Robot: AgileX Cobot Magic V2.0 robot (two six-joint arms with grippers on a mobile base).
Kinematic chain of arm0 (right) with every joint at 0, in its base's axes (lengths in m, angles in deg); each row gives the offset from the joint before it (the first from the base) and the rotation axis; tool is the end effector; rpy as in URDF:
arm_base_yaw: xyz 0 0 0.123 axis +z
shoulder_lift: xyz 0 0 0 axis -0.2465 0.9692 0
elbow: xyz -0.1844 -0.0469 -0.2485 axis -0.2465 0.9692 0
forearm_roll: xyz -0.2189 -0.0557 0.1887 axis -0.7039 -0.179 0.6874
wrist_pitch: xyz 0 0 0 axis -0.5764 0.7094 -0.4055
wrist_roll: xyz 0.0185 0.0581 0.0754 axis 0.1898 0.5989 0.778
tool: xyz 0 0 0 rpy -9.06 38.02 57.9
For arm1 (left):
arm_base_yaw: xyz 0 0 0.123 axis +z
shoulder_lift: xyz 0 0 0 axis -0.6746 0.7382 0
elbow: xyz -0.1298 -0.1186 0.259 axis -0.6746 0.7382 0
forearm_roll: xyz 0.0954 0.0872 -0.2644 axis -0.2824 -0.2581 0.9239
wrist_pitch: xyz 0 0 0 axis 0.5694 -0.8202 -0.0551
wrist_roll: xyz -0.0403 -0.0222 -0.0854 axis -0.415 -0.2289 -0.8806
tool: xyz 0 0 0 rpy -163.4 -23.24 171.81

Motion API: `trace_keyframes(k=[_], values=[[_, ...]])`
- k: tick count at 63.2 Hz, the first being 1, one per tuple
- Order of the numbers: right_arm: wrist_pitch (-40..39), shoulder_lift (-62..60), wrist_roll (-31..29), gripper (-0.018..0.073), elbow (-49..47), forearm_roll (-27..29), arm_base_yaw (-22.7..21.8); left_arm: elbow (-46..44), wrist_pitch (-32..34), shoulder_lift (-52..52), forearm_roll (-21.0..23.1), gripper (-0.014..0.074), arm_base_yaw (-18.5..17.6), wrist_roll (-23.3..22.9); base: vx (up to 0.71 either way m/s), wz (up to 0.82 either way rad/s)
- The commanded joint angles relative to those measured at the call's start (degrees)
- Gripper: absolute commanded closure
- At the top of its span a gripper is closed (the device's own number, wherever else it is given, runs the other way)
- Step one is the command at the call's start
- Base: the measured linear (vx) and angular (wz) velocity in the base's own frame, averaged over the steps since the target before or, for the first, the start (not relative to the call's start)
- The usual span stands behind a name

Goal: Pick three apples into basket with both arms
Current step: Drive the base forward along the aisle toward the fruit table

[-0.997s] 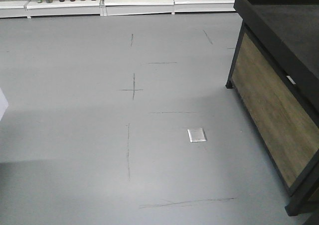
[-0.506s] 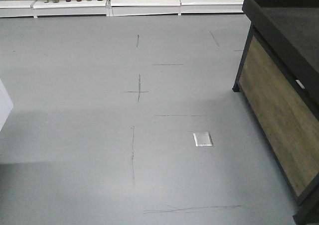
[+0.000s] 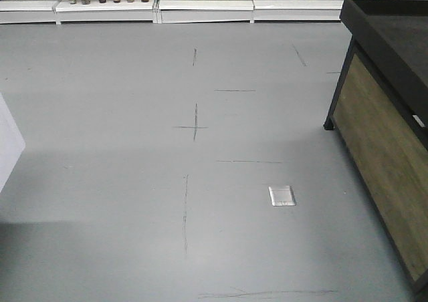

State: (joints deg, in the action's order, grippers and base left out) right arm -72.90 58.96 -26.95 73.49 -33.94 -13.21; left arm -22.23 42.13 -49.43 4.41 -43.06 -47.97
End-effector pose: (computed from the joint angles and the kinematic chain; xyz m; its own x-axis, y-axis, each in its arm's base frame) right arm 0.0774 0.0014 0.2041 0.0712 0.0338 -0.9969 -0.0208 0.9993 0.0324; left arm 0.0773 0.0001 0.1904 -0.0715 -0.0660 -0.9953 -0.0034 0.9978 -0.0659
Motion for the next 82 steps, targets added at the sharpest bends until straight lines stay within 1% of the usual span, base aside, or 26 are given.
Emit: trace_keyframes(k=[1,82], values=[[-4.34,-0.73,-0.35,0.0568,0.85,0.00,-0.37,0.24,4.64,-0.88,0.11,0.0603,-0.38,-0.25,0.12,0.04],[-4.34,-0.73,-0.35,0.0568,0.85,0.00,-0.37,0.24,4.64,-0.88,0.11,0.0603,-0.38,-0.25,0.16,0.01]])
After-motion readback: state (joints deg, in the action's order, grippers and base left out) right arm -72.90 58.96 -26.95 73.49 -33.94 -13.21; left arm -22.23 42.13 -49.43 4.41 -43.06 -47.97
